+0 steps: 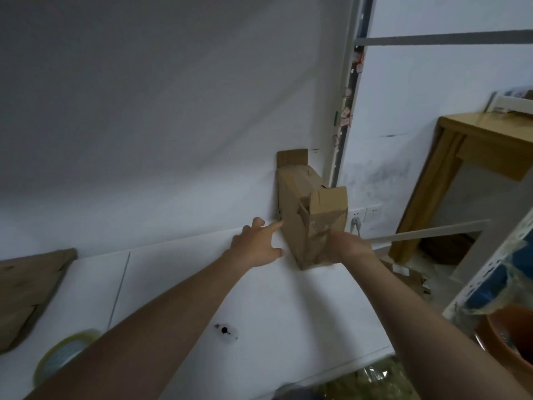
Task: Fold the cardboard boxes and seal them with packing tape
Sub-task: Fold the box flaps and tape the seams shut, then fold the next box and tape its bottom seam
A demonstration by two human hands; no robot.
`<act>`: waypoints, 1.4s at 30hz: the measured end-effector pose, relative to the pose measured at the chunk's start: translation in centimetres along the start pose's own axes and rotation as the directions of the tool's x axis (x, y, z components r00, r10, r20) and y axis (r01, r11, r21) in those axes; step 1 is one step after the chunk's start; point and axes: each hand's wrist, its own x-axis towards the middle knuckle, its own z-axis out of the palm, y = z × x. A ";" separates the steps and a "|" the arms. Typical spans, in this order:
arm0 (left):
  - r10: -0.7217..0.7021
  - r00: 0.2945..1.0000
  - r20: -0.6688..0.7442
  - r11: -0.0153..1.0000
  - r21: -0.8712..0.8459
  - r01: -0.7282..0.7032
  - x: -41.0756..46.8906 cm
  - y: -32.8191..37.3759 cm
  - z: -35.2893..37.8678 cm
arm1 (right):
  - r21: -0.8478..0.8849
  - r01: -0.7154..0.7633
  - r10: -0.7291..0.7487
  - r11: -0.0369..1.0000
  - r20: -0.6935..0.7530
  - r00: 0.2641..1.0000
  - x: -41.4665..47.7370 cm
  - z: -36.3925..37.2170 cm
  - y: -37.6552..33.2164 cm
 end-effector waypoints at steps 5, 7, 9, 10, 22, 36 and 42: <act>-0.057 0.997 -0.045 0.998 0.035 0.059 -5.9 -5.7 -3.5 | 0.000 0.191 -0.189 0.982 -0.139 0.972 -6.1 -0.4 -8.1; -0.104 0.992 -0.073 0.993 0.044 0.107 -8.7 -9.1 -4.6 | -0.007 0.272 -0.271 0.962 -0.128 0.954 -7.7 -0.5 -11.5; -0.156 0.982 -0.106 0.985 0.058 0.163 -11.9 -12.7 -5.7 | -0.019 0.325 -0.325 0.946 -0.110 0.939 -9.3 -0.2 -15.1; -0.182 0.976 -0.118 0.979 0.070 0.191 -13.5 -14.6 -6.2 | -0.028 0.346 -0.347 0.938 -0.105 0.932 -9.9 0.3 -16.9; -0.413 0.905 -0.105 0.910 -0.013 0.414 -29.7 -36.8 -7.2 | -0.061 0.630 -0.633 0.774 -0.069 0.771 -18.8 10.2 -36.2; -0.524 0.849 -0.072 0.811 0.263 0.523 -32.9 -48.0 -3.1 | -0.123 0.691 -0.664 0.712 0.199 0.720 -19.4 25.2 -43.5; -0.486 0.860 -0.156 0.773 0.381 0.507 -30.5 -48.5 -1.6 | -0.180 0.532 -0.516 0.828 0.127 0.847 -17.4 24.5 -41.2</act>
